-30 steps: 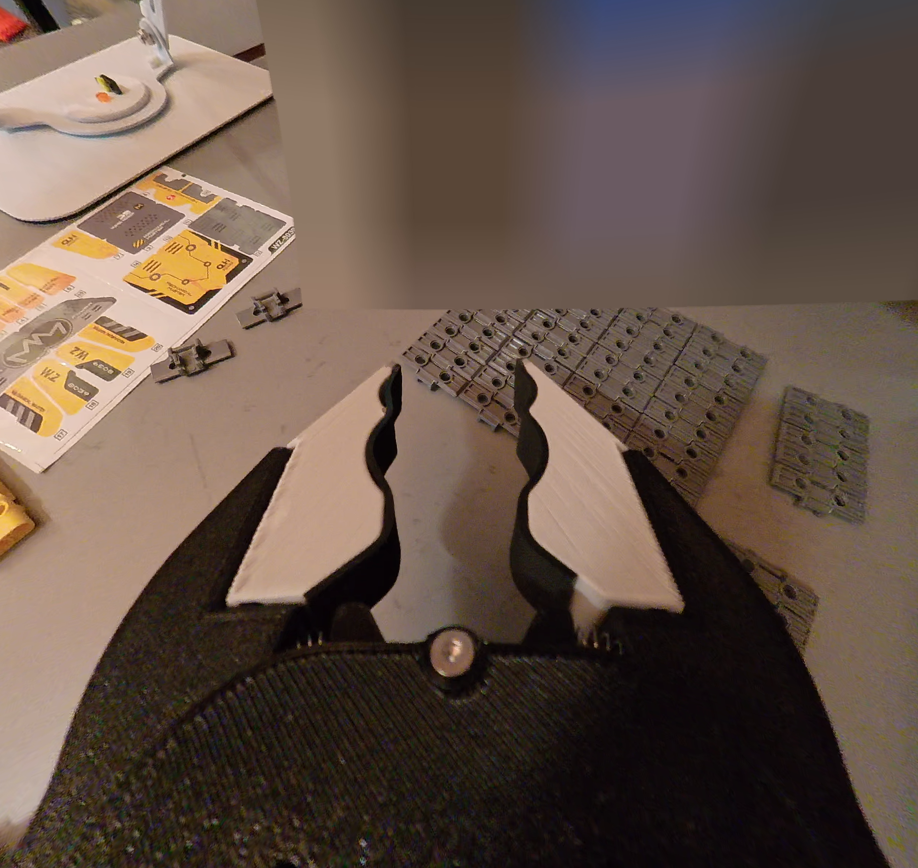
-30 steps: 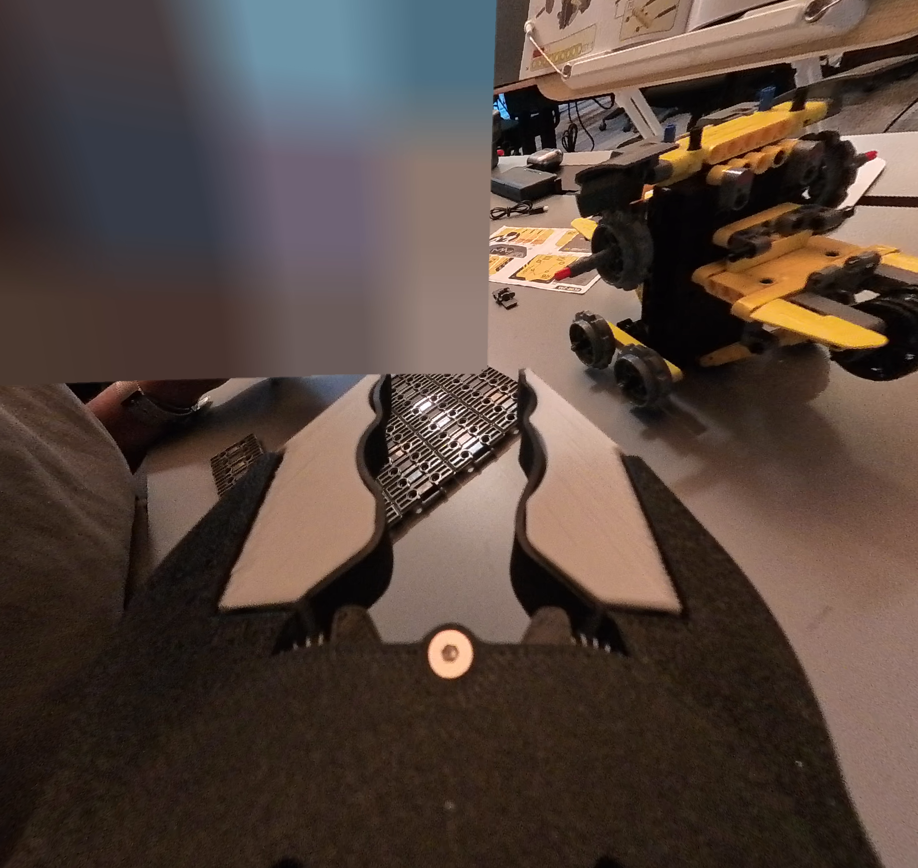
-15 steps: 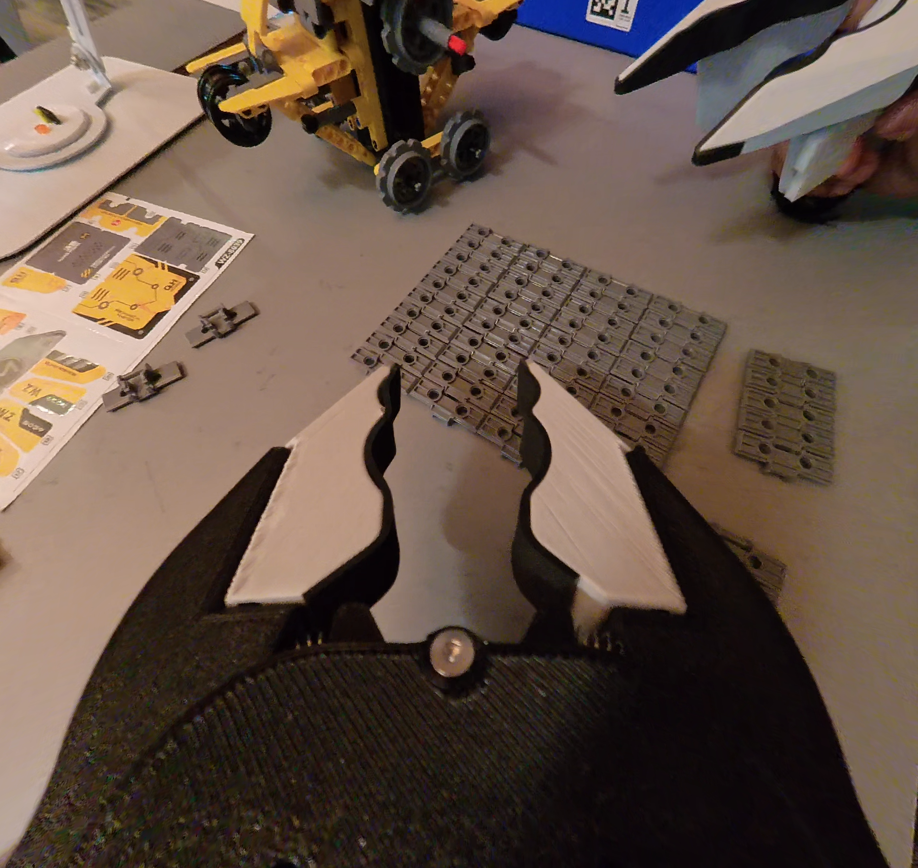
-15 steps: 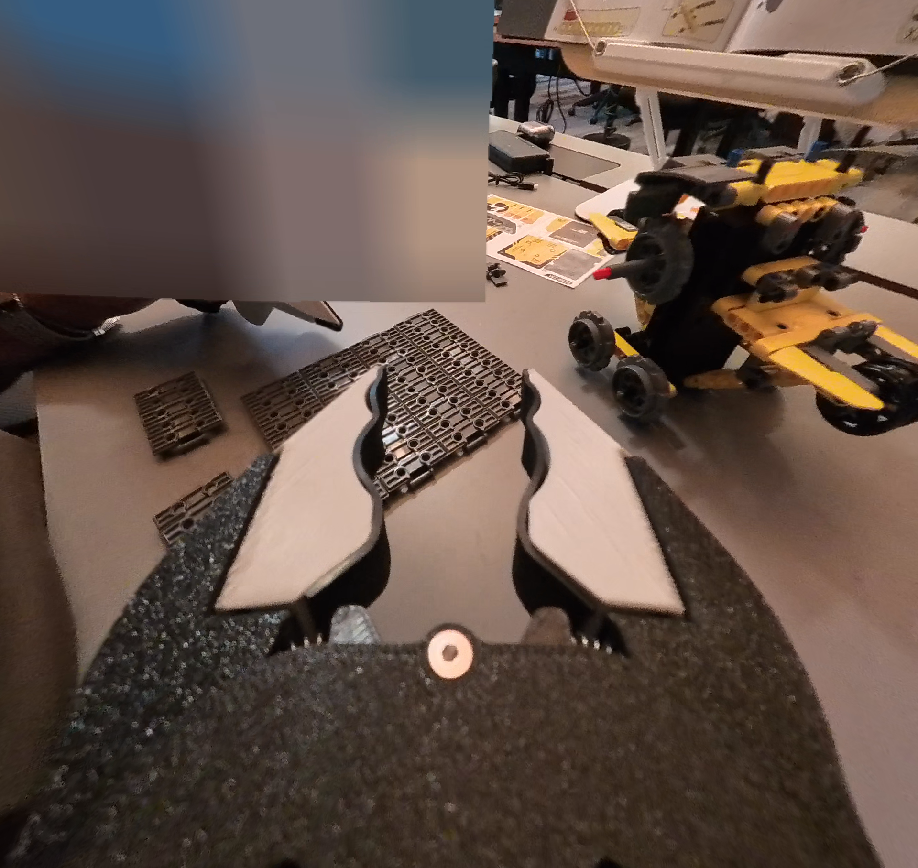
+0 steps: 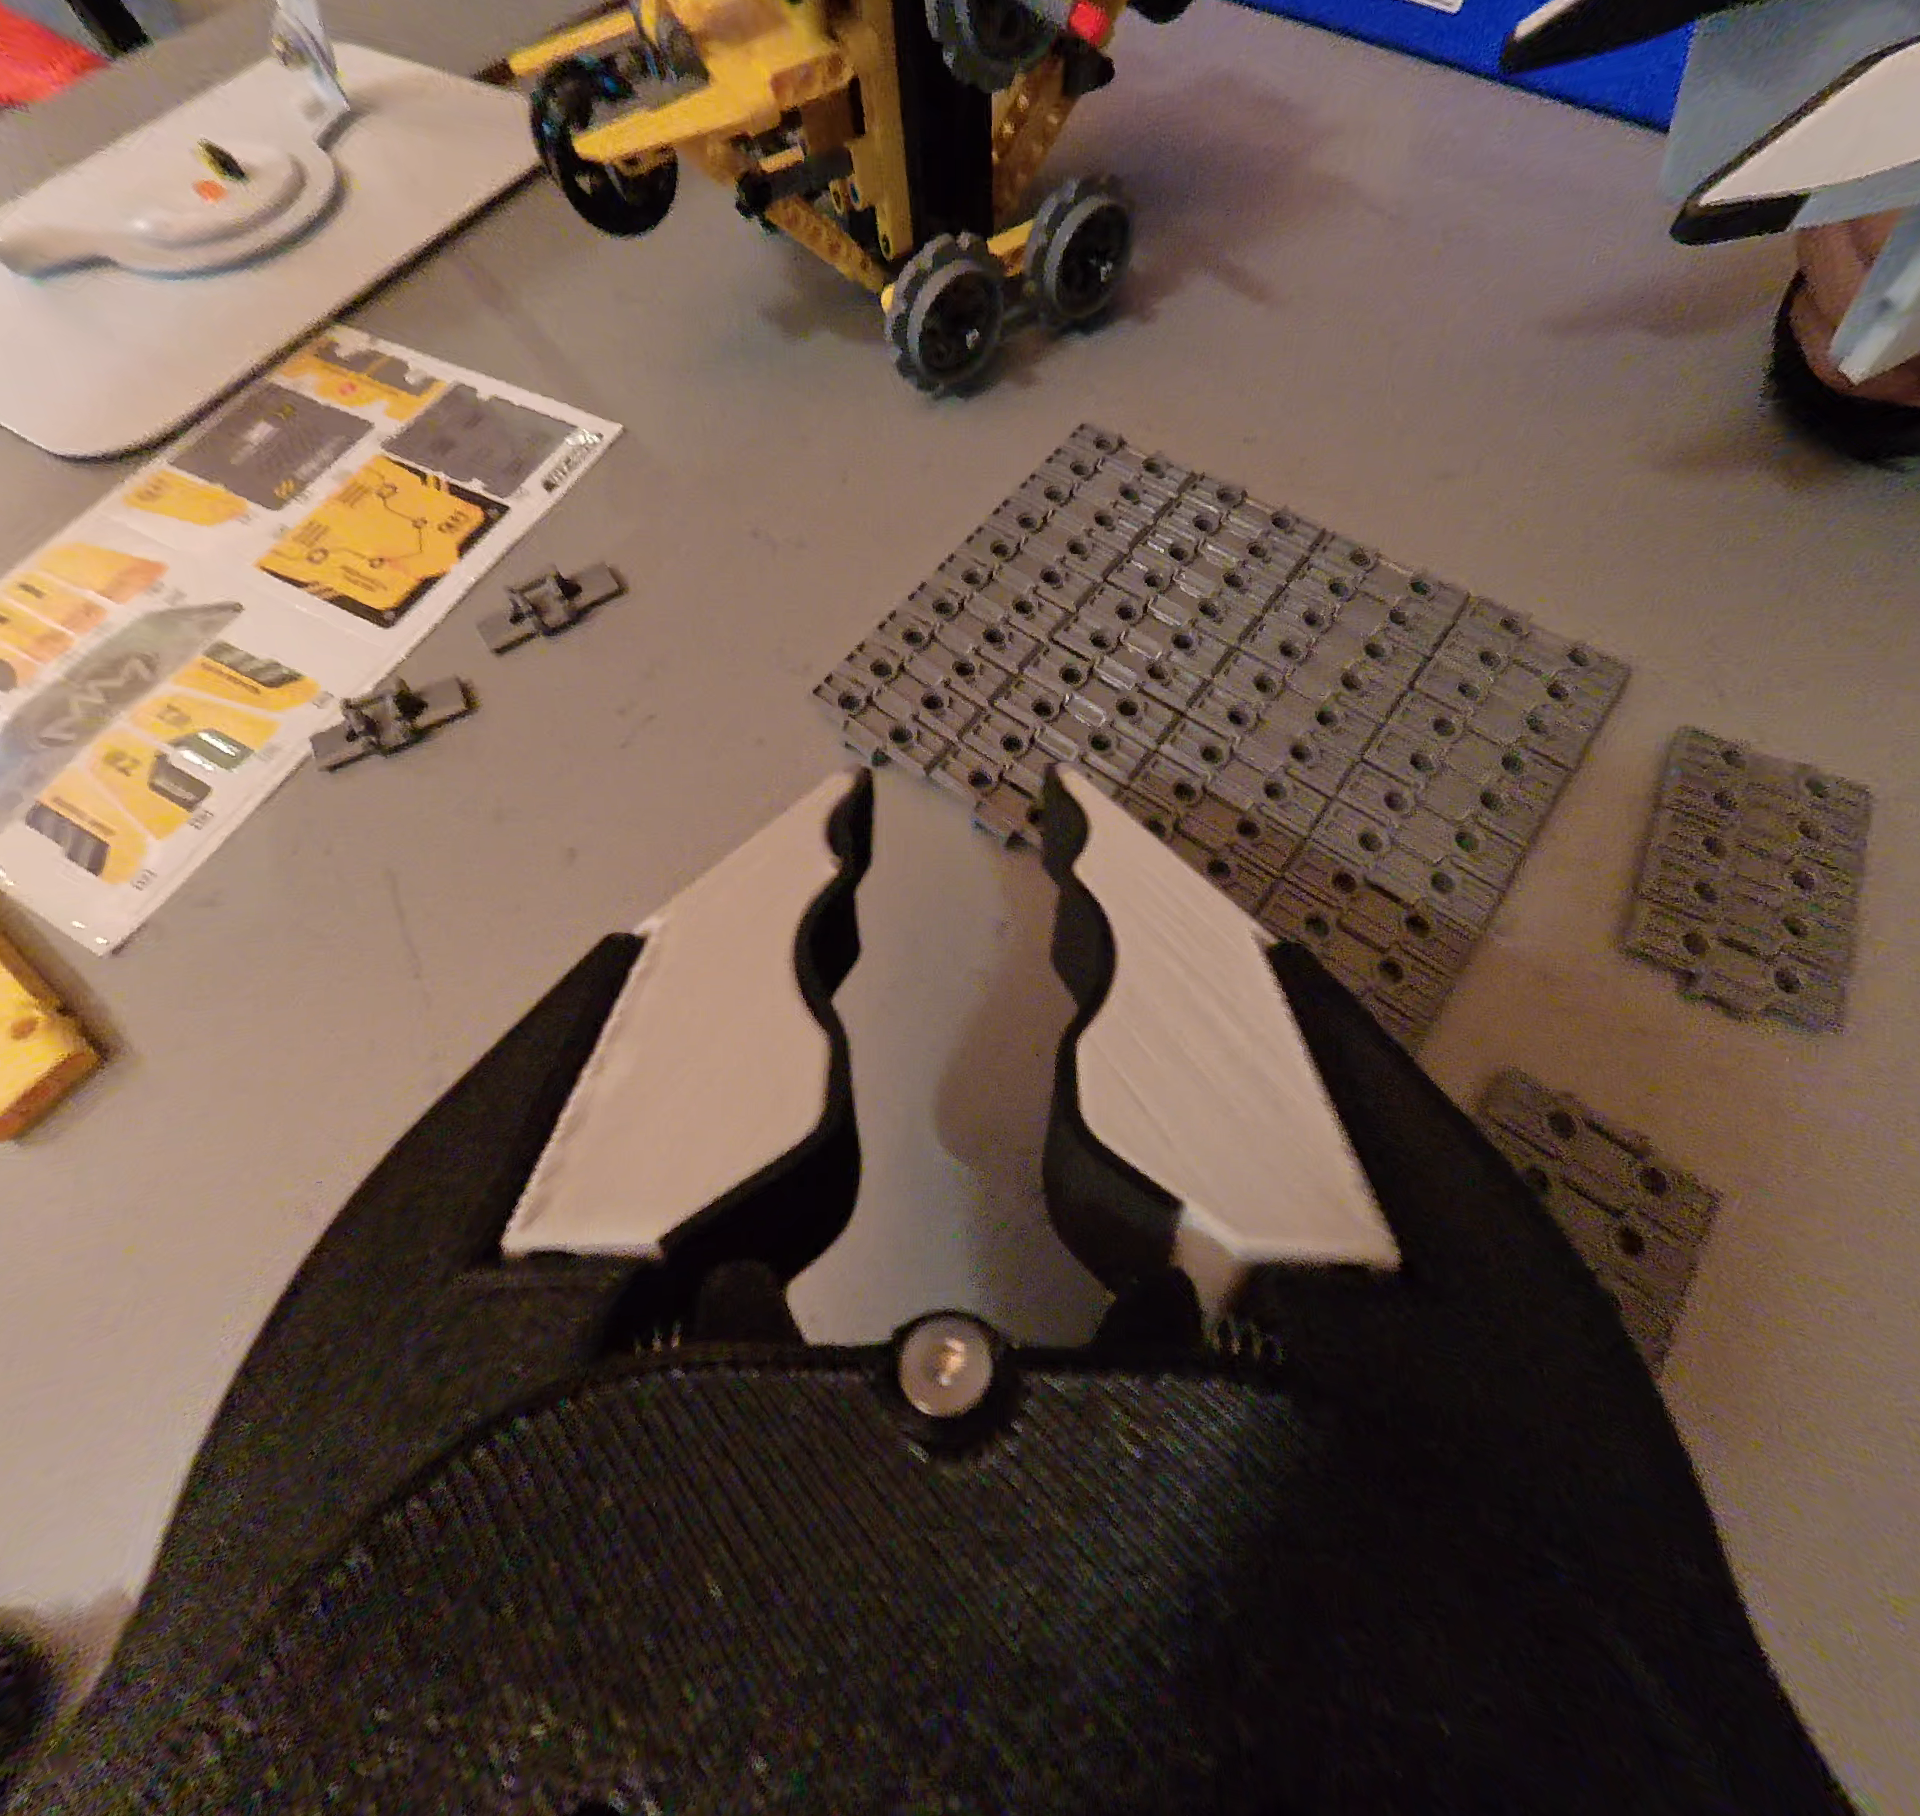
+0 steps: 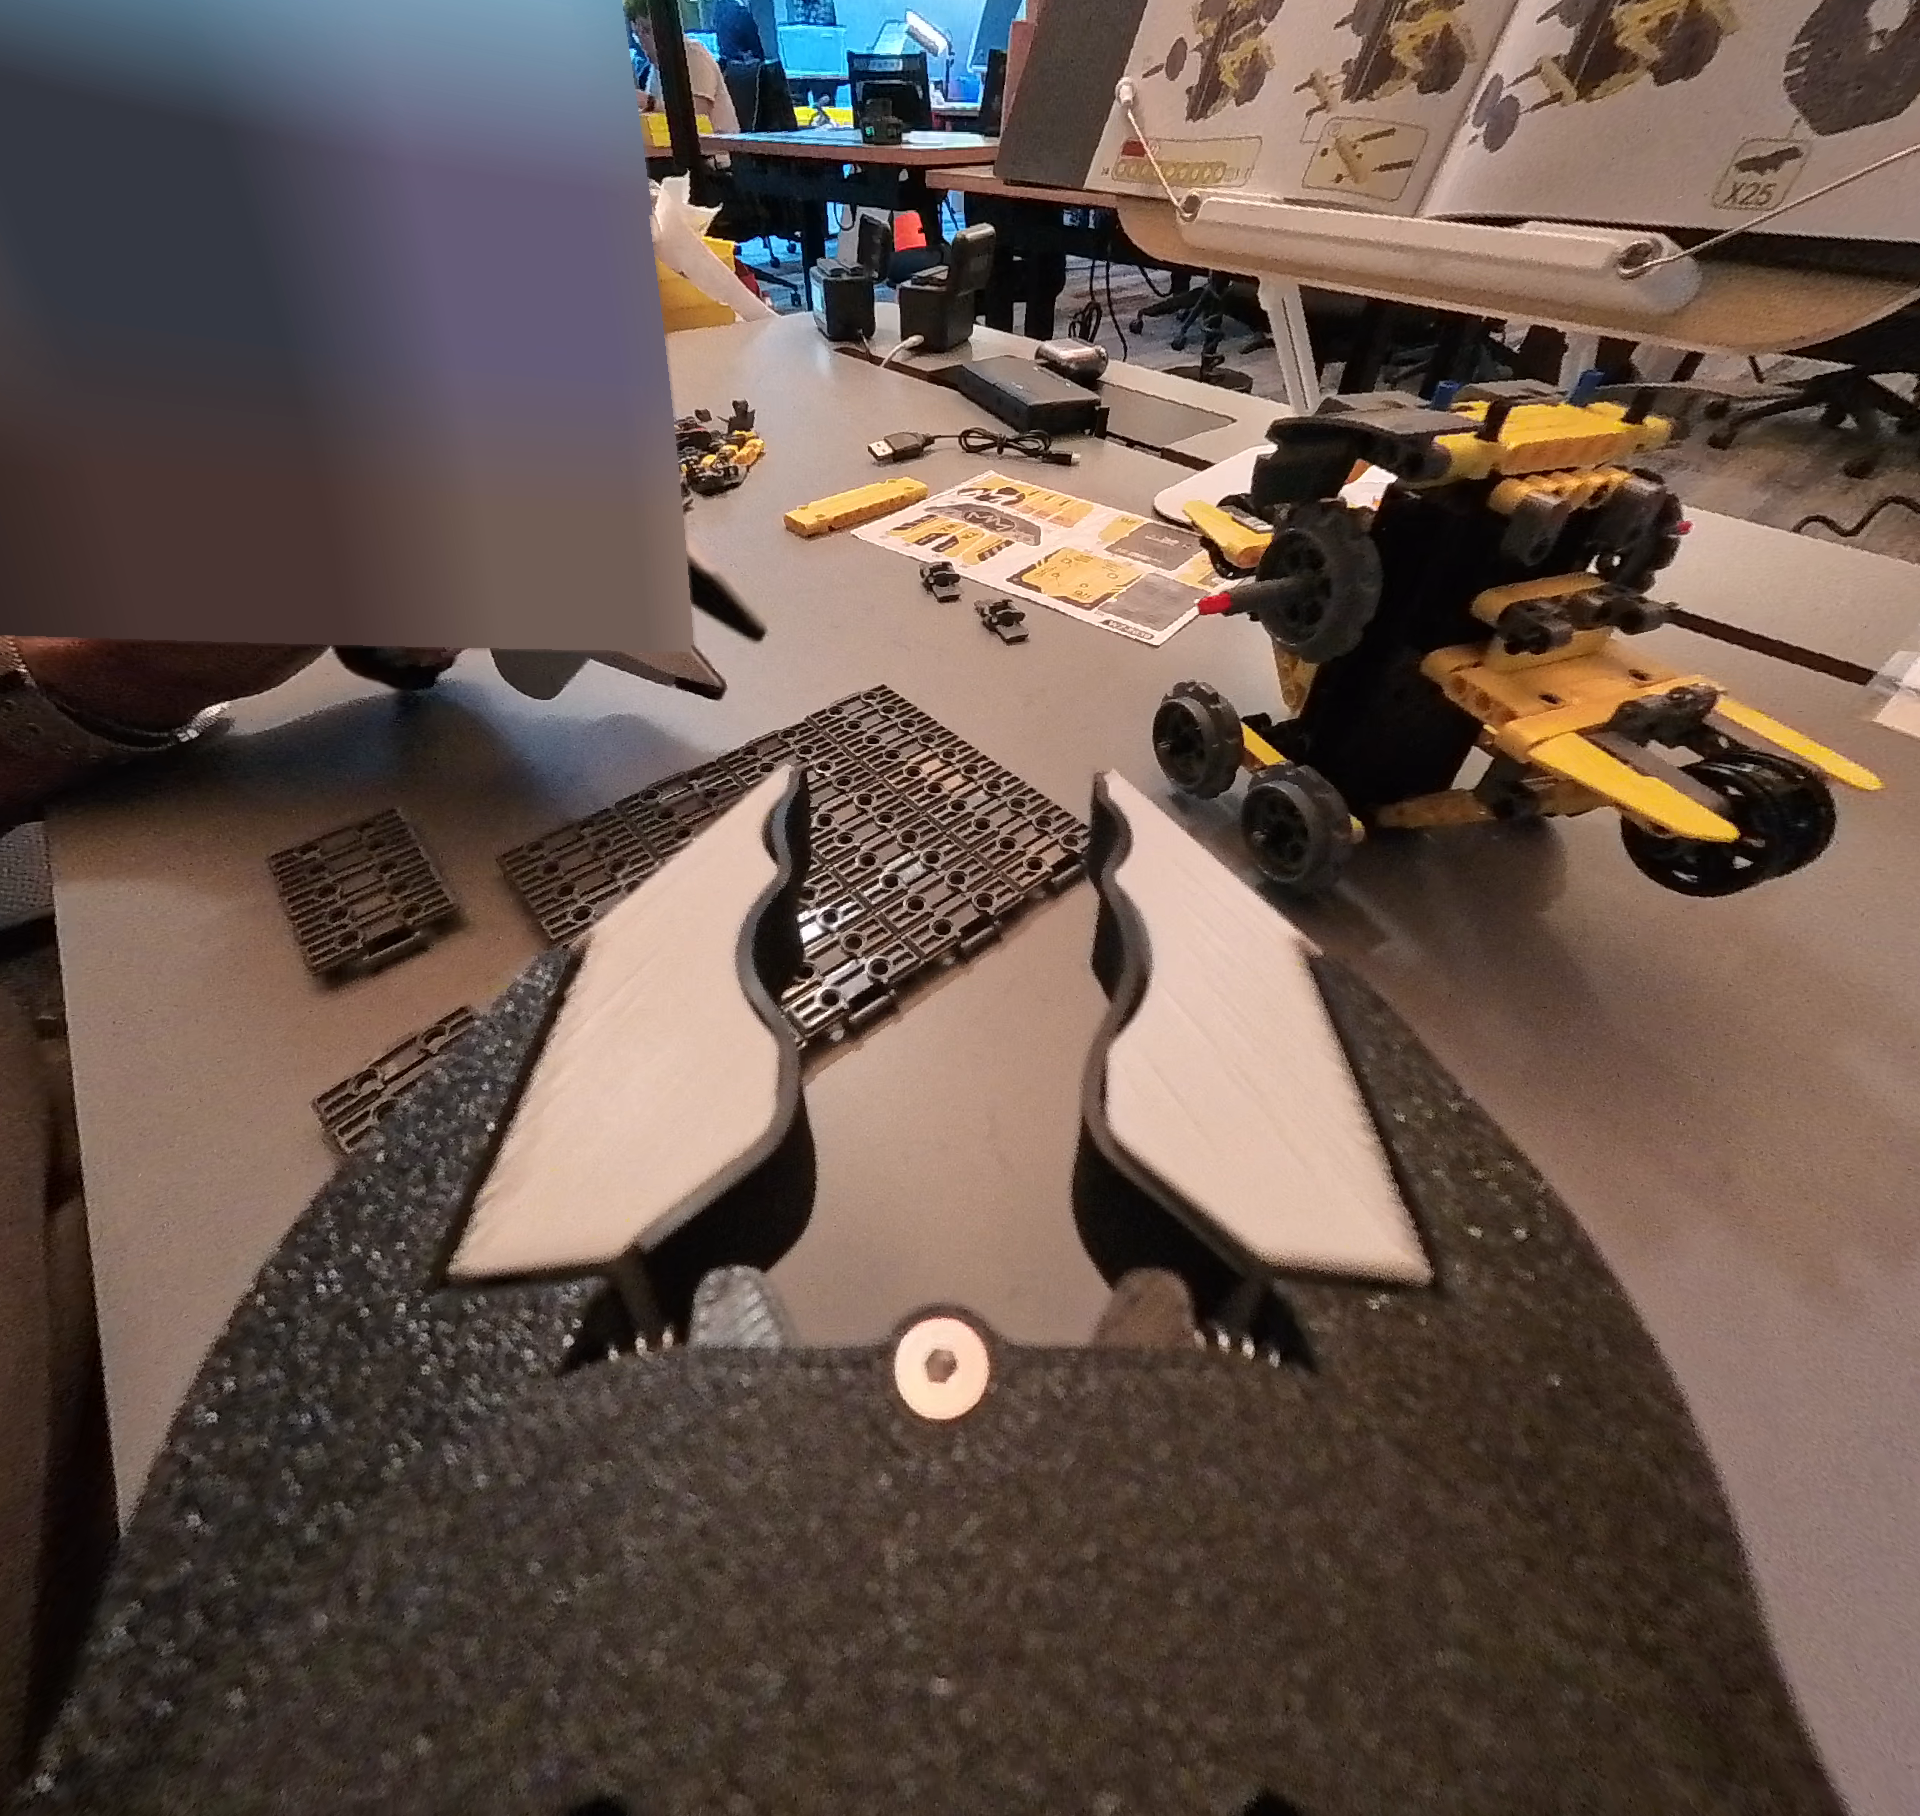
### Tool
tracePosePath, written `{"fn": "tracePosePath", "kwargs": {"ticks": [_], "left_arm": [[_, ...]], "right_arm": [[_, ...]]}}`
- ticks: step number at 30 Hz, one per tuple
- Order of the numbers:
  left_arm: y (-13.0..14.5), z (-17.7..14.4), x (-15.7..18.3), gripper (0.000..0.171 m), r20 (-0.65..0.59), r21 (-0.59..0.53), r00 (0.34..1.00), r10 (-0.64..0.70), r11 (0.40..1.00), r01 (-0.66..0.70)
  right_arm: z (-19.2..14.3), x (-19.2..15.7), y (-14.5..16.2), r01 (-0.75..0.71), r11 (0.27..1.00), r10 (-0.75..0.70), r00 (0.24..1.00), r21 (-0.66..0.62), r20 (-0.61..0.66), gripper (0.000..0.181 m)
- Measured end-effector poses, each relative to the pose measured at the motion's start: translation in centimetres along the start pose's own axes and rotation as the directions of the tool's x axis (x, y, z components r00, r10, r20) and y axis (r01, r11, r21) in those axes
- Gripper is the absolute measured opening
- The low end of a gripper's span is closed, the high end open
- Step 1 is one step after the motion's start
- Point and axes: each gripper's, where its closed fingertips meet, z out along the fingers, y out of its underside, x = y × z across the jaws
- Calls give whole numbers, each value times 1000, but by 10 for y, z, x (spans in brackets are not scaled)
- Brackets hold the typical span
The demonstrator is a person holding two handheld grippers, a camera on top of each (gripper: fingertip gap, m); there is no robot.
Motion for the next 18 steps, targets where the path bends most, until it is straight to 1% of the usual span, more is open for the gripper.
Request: {"fn": "tracePosePath", "kwargs": {"ticks": [1, 2, 5, 8, 11, 14, 16, 18], "left_arm": [[3, 1, 1, 21, -21, -15, 1000, -13, 1000, 12], [6, 1, 1, 19, -28, -31, 999, -30, 999, 29], [11, 3, -2, 18, -34, -63, 997, -76, 995, 73], [13, 5, -3, 20, -36, -76, 996, -85, 994, 82], [19, 9, -2, 22, -37, -126, 996, -83, 989, 78], [24, 13, -1, 18, -24, -161, 997, -68, 985, 63], [25, 14, -1, 17, -19, -174, 998, -58, 983, 54], [25, 14, -1, 16, -19, -173, 998, -52, 984, 48]], "right_arm": [[0, 0, 0, -3, 1000, 3, 1000, -4, 2, 54], [1, 0, 1, -9, 1000, 9, 1000, -8, 8, 54], [3, 1, -2, -20, 1000, 20, 1000, -12, 14, 54], [10, -1, -5, 19, 999, -19, 1000, -29, 17, 53], [25, -9, 4, 71, 989, -66, 997, -127, 46, 54], [41, -24, 25, 124, 951, -88, 987, -285, 136, 51], [51, -33, 31, 159, 930, -102, 978, -332, 185, 50], [59, -37, 36, 160, 916, -87, 975, -369, 206, 44]]}}
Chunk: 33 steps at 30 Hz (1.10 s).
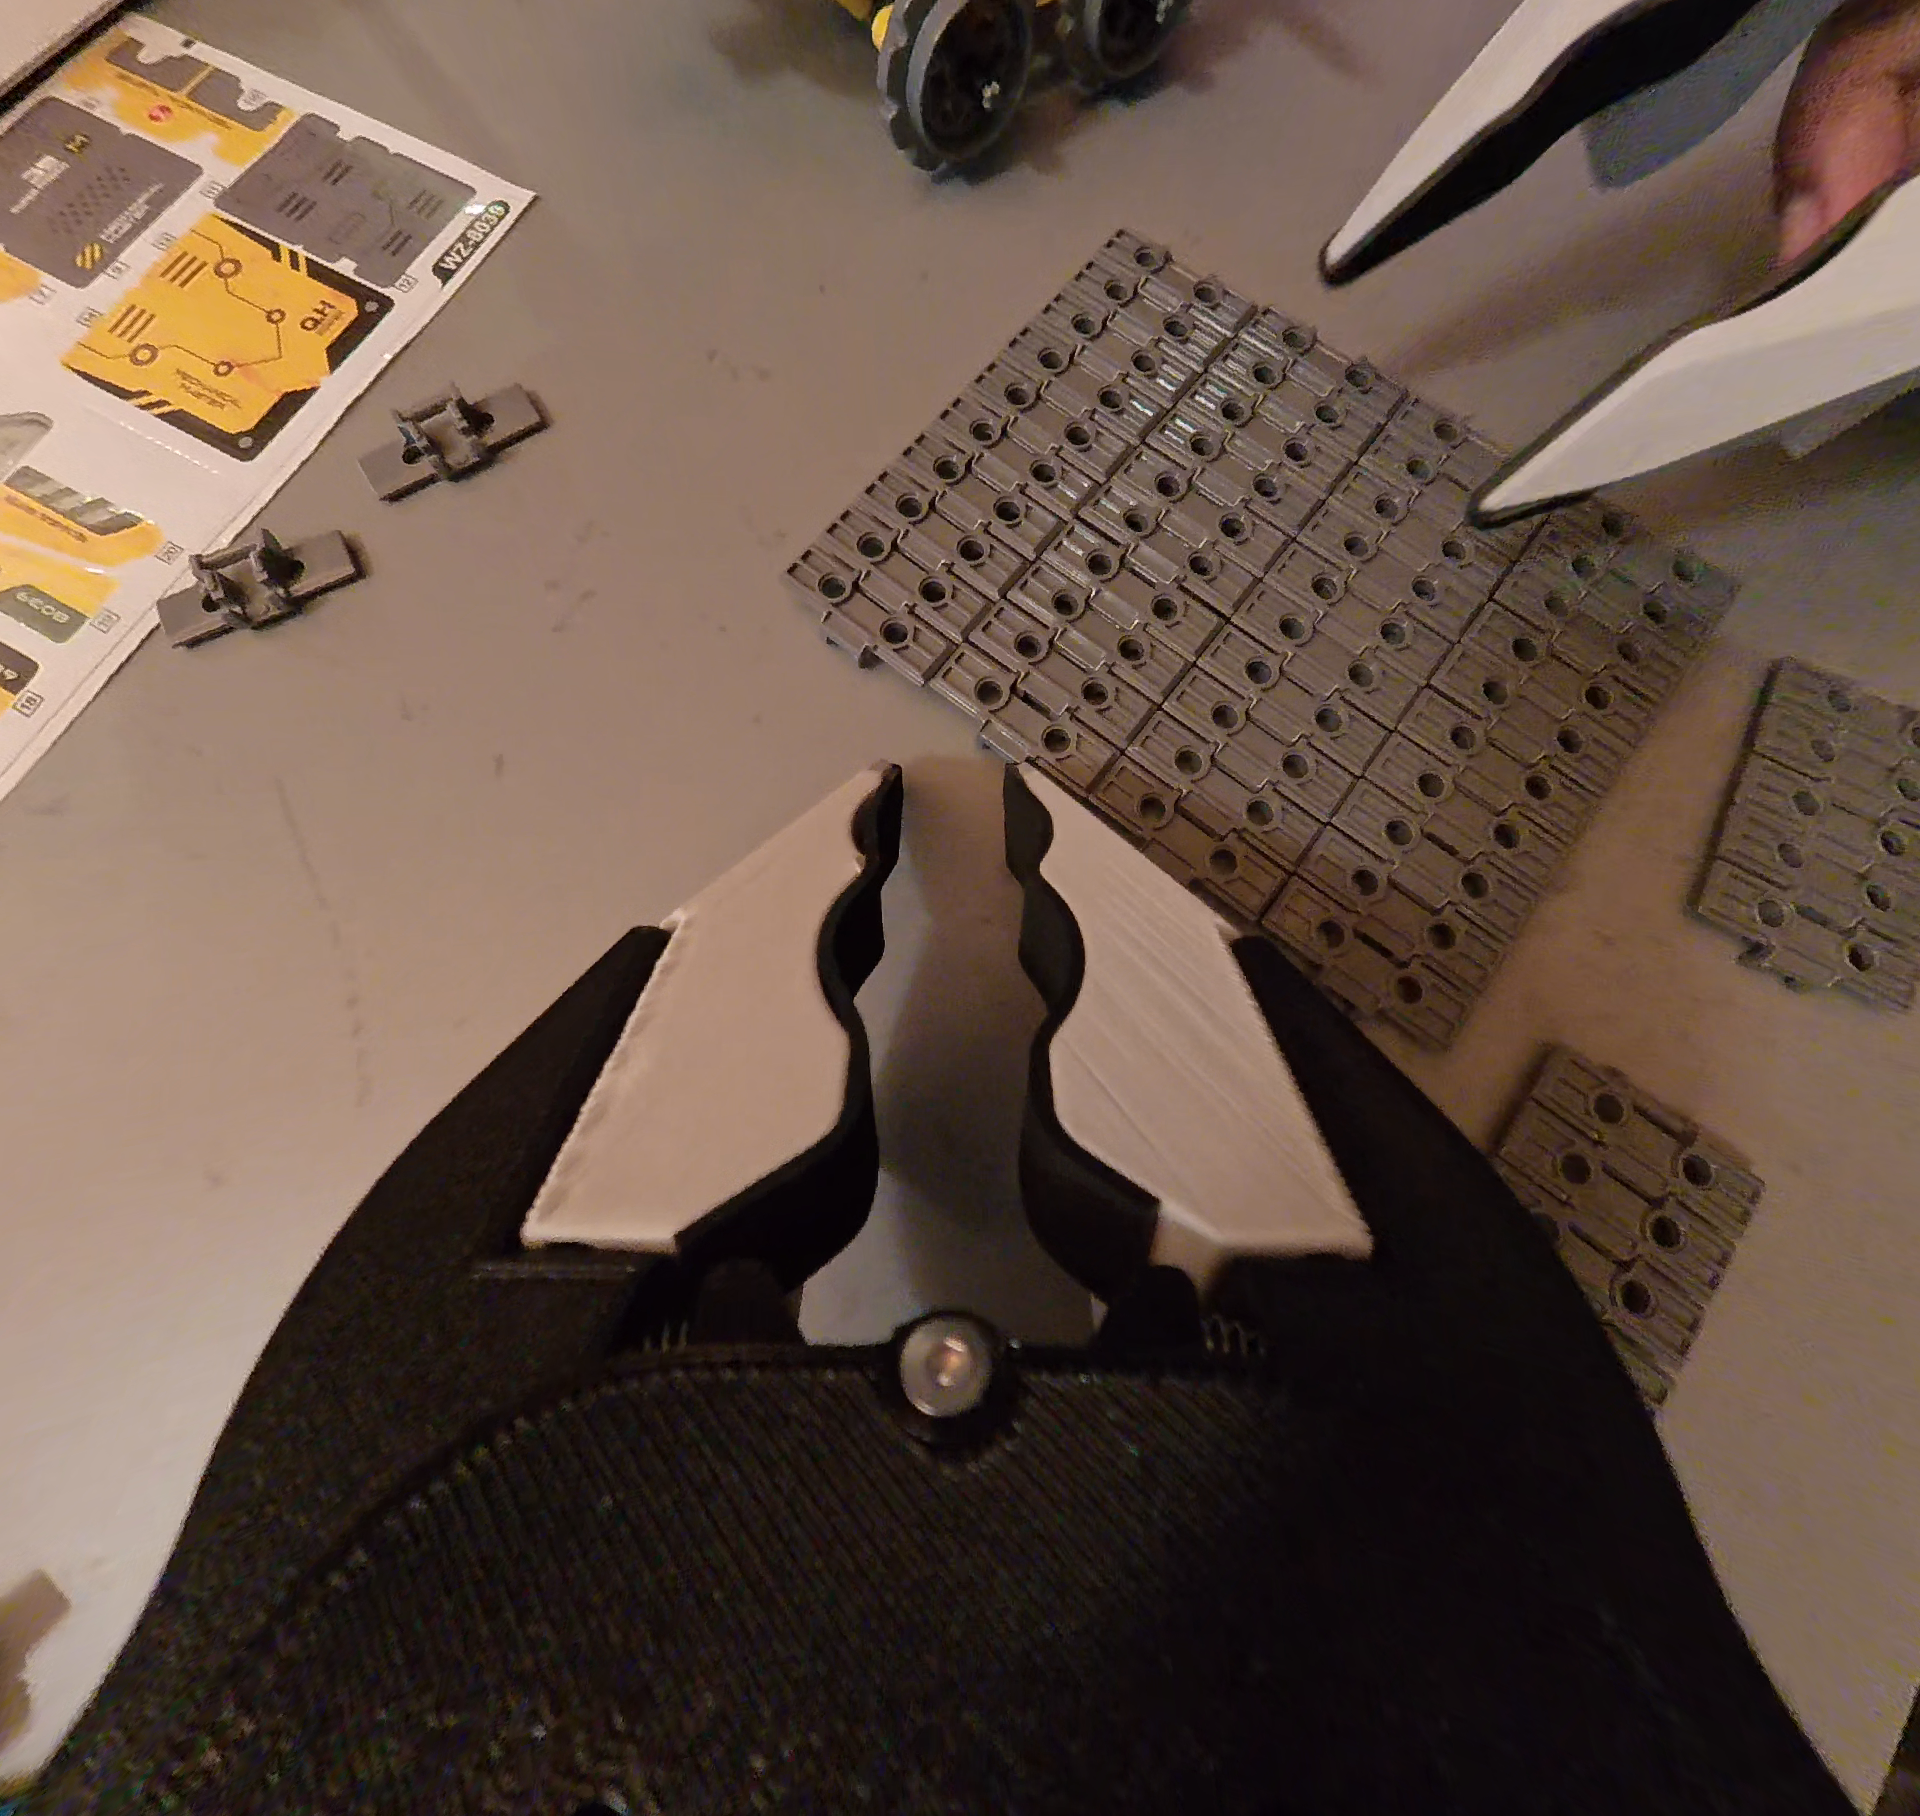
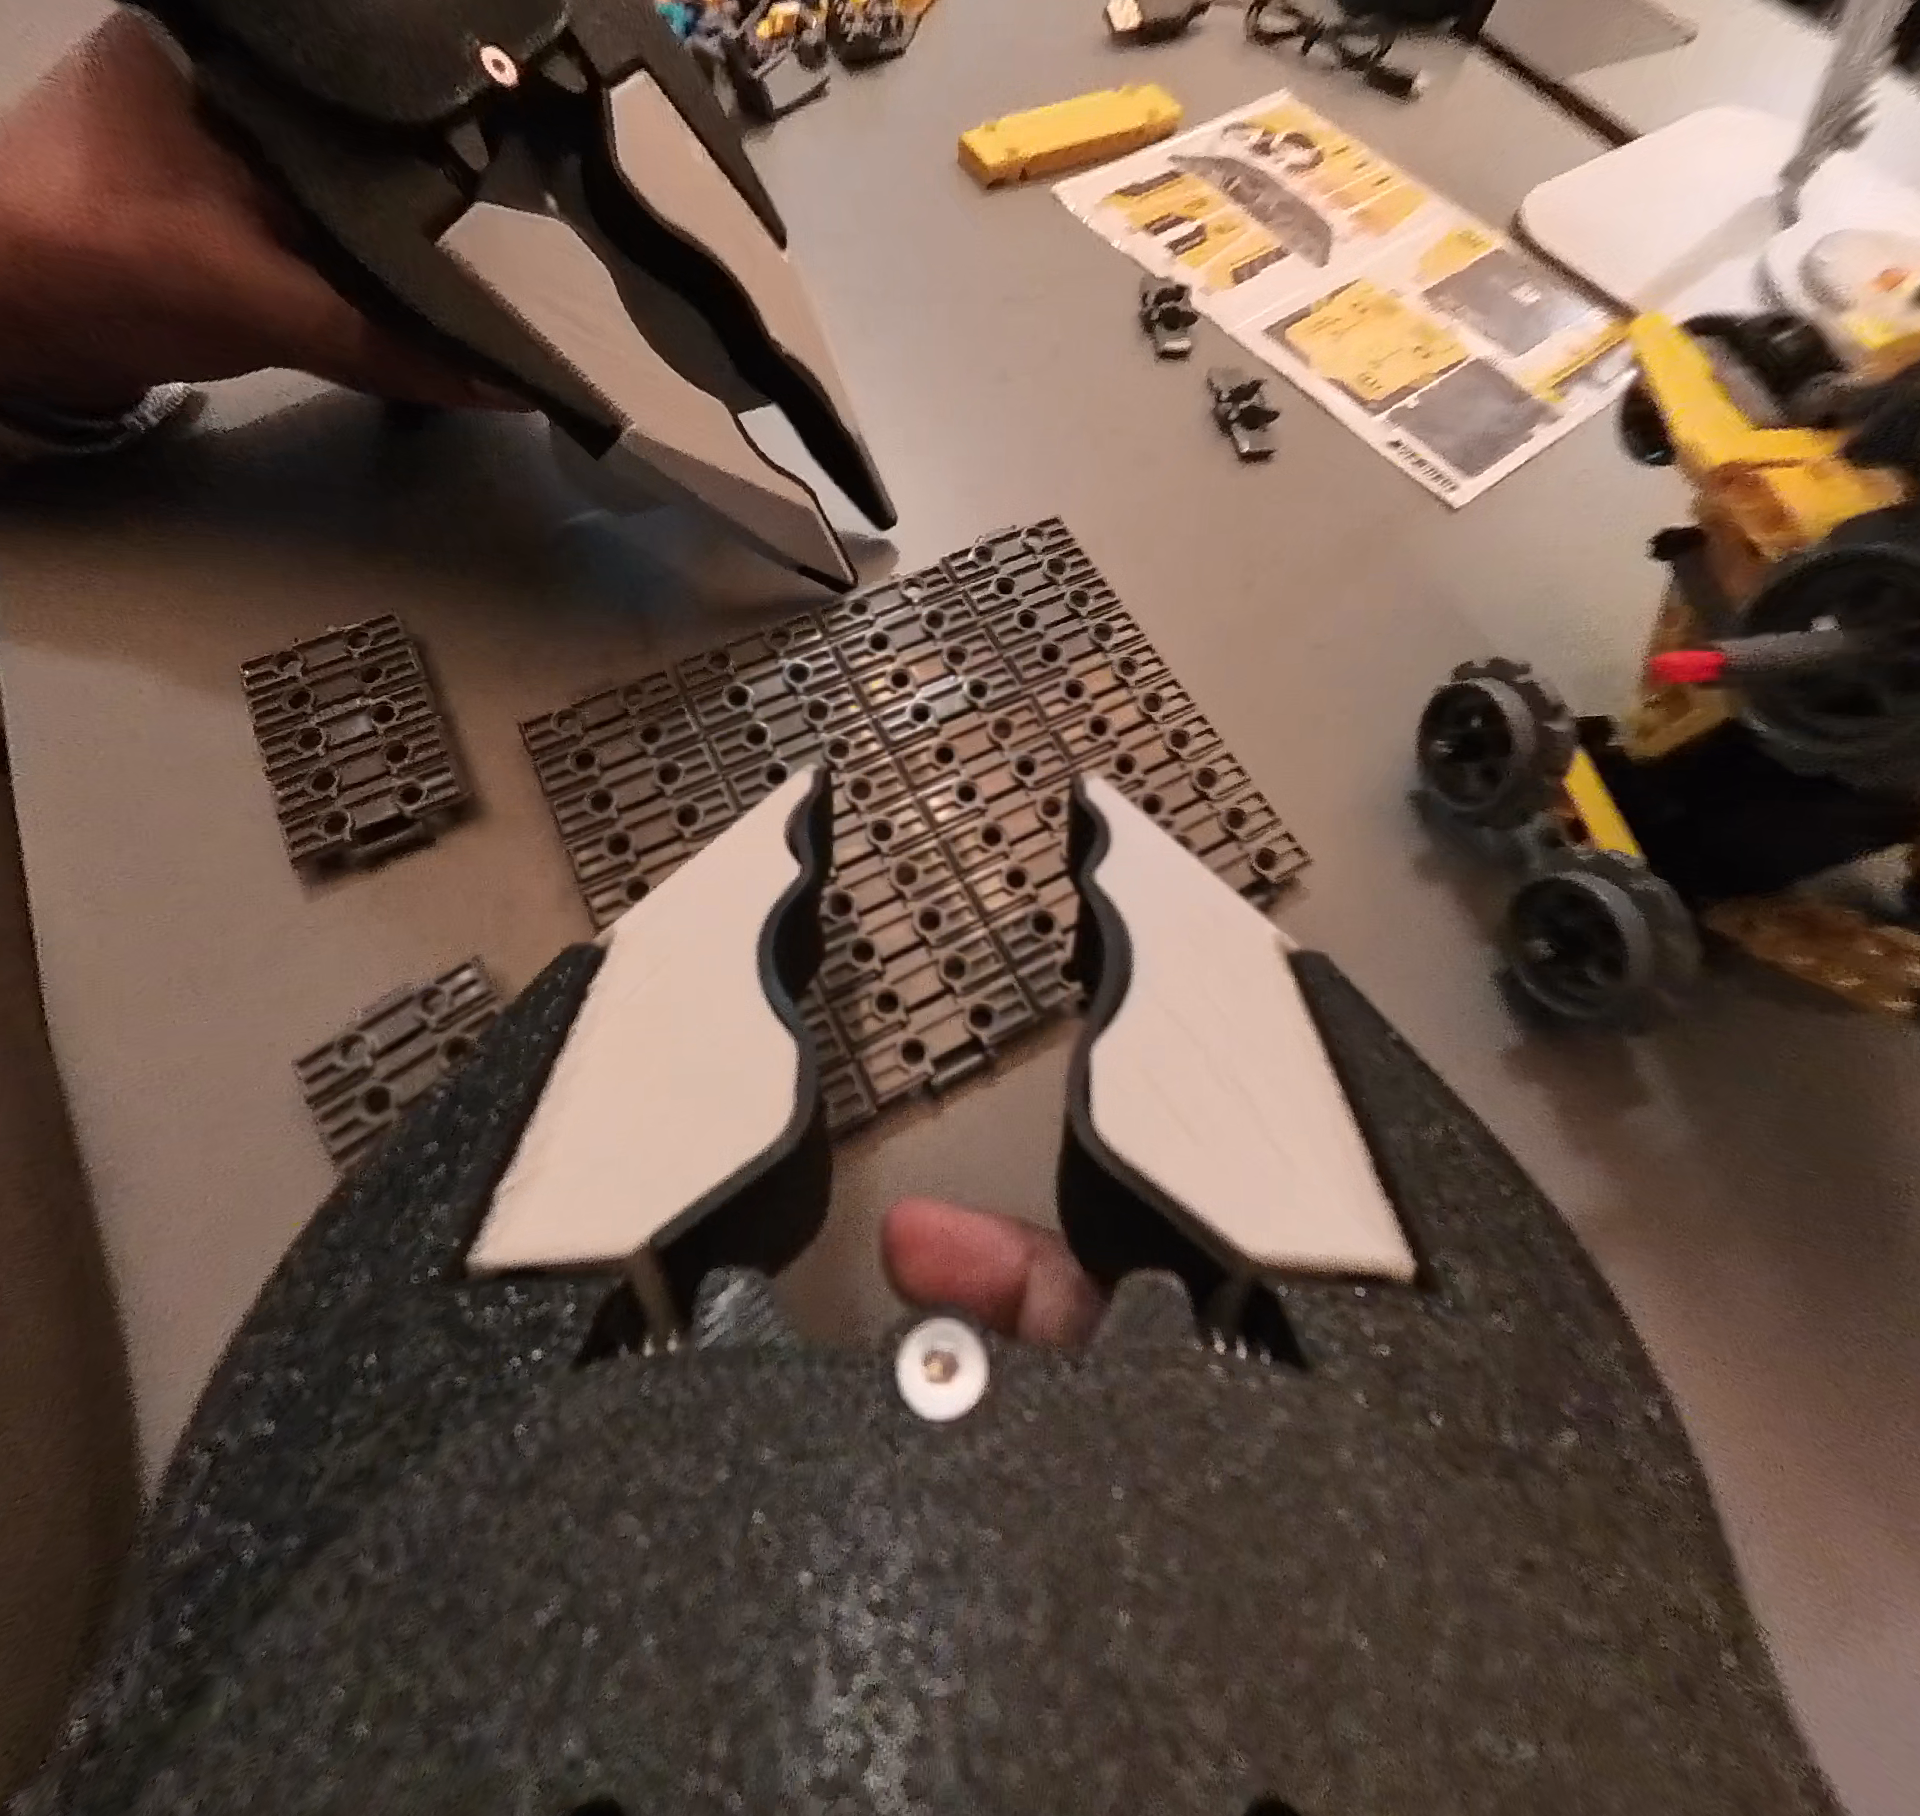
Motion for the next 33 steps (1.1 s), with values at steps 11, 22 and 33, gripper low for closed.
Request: {"fn": "tracePosePath", "kwargs": {"ticks": [11, 22, 33], "left_arm": [[2, 2, 0, 18, 16, -22, 1000, 20, 1000, -19], [3, 3, -1, 25, 21, -27, 1000, 13, 1000, -12], [-36, -6, 18, 41, -38, 64, 991, 130, 990, -127]], "right_arm": [[12, 8, 13, -67, 987, 75, 996, -144, 53, 14], [-8, 33, 48, -45, 970, 29, 997, -239, -72, 7], [-71, 63, 91, -58, 912, -19, 983, -406, -183, 21]]}}
